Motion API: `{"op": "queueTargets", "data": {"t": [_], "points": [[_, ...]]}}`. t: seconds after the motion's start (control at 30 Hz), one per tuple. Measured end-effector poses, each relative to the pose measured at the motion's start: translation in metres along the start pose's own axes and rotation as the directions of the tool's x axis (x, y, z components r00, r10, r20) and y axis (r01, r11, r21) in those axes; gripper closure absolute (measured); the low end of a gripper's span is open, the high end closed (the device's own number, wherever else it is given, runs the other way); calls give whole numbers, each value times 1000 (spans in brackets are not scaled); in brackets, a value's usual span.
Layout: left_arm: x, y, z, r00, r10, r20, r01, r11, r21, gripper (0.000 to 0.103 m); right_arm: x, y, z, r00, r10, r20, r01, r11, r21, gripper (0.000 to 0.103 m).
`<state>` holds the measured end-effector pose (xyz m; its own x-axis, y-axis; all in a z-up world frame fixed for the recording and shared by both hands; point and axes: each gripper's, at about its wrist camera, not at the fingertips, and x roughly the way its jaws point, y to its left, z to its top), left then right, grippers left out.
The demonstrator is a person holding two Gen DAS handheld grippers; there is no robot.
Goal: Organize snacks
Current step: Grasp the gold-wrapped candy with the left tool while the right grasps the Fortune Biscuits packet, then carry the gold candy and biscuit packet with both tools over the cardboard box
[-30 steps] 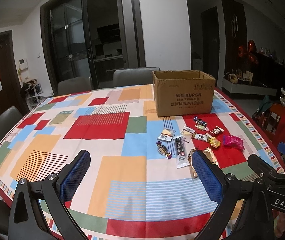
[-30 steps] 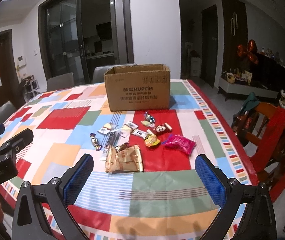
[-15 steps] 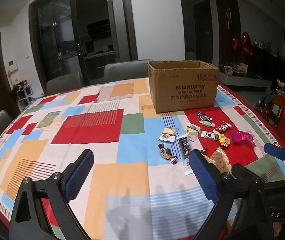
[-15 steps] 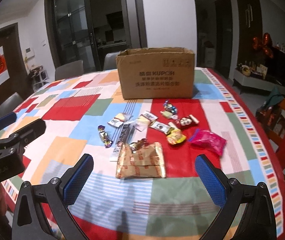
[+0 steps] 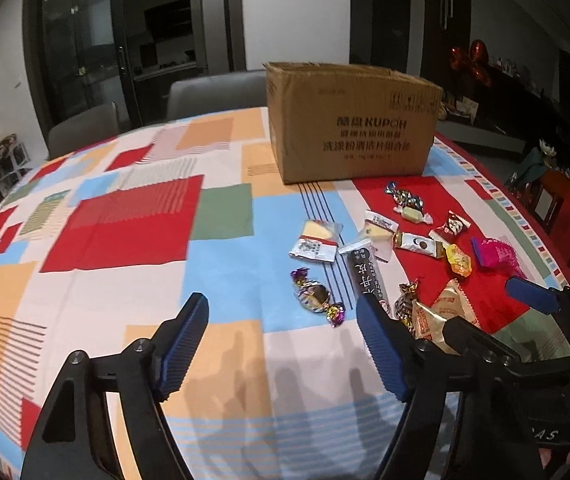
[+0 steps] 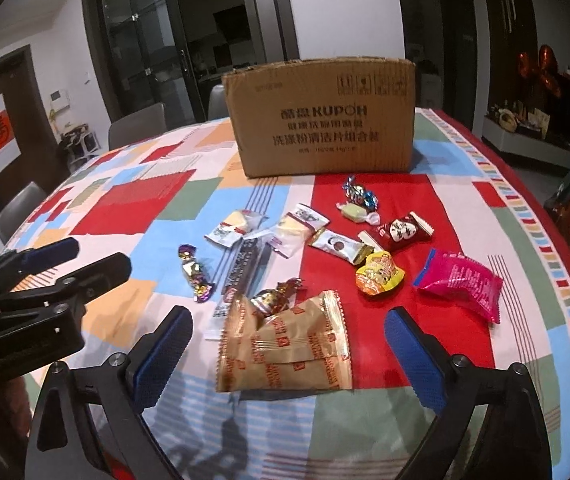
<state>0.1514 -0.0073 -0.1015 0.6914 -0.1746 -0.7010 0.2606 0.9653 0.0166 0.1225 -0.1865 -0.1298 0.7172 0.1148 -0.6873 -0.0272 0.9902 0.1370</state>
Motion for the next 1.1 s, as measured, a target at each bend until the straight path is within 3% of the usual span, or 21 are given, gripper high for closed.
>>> {"op": "queueTargets", "data": {"t": [0.53,0.8,0.9,1.1], "points": [[62,-8,4,994,-50,-93,50,999,-5,45,34,-12,-7,994,42,-100,-37,998,50,24],[79,-11,0,986,-85,-143,82,996,-31,68,40,-7,-7,990,64,-122,-61,998,27,46],[81,-12,-2,984,-95,-150,91,995,-33,77,39,-5,-8,990,68,-123,-67,998,15,48],[74,-13,-1,985,-97,-144,93,995,-31,77,33,-3,-7,992,63,-113,-63,998,3,50]]}}
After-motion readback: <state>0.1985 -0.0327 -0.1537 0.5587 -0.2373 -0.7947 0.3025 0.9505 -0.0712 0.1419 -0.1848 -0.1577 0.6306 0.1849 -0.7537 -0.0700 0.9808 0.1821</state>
